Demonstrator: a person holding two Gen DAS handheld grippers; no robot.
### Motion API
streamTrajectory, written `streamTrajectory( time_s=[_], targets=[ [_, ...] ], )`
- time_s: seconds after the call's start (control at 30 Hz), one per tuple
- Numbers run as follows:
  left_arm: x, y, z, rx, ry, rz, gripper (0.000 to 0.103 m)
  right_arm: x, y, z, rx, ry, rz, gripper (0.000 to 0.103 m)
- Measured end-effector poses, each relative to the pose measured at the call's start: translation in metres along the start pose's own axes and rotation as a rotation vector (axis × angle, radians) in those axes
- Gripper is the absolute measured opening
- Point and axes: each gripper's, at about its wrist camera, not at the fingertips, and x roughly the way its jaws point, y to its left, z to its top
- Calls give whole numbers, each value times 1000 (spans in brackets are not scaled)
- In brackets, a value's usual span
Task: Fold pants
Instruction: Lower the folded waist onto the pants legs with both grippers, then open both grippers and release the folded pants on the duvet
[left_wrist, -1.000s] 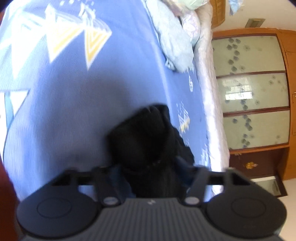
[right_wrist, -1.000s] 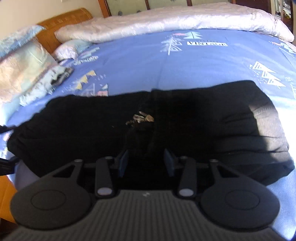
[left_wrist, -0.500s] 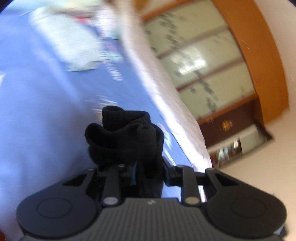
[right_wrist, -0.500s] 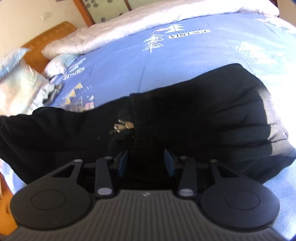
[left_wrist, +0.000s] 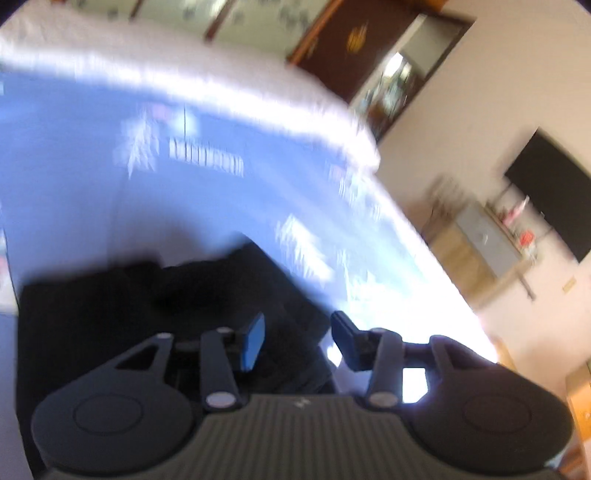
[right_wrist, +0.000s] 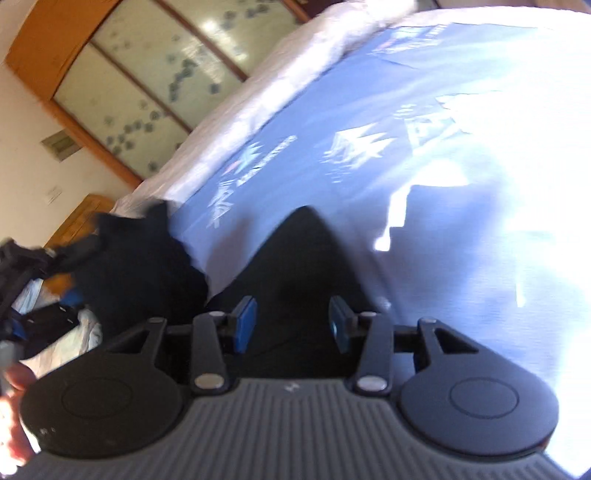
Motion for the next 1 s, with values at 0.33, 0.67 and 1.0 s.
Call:
streamTrajectory(
  time_s=[0.33,0.67,1.0],
  targets=[
    [-83,98,0,-100,-124,214,49,-3,7,6,-59,-17,90,49],
    [-80,100,-13,-50,-76,474,48,44,31,-5,-163,87,-26,25],
    [-82,112,-13,-49,-64,566,48,54,41,-9,-305,20,-175,19]
  ],
)
